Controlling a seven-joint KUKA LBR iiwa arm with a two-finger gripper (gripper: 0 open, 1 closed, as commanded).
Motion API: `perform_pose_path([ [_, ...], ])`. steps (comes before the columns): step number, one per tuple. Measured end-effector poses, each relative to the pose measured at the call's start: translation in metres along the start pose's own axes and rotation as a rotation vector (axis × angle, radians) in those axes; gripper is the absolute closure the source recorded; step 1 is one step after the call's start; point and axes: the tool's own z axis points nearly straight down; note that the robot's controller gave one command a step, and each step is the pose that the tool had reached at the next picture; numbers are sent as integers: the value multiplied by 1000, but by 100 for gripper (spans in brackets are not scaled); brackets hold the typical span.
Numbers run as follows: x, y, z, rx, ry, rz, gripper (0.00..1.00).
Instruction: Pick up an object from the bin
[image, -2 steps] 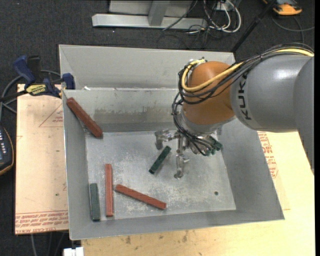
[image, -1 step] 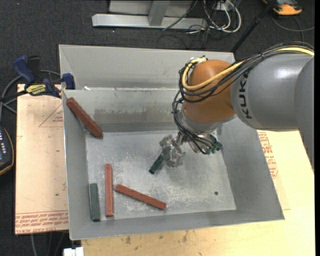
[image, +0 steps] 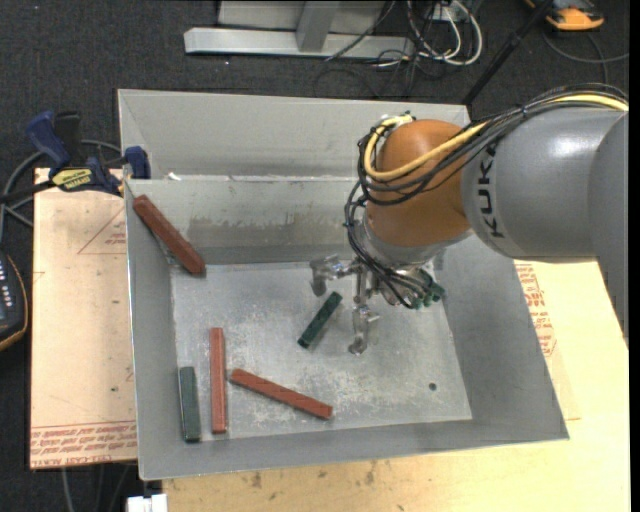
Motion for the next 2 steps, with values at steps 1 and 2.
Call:
perform_pose_path([
  [1,-18,1,61,-1,3,-93,0],
  [2,-19,0,57,1,-2,-92,100],
])
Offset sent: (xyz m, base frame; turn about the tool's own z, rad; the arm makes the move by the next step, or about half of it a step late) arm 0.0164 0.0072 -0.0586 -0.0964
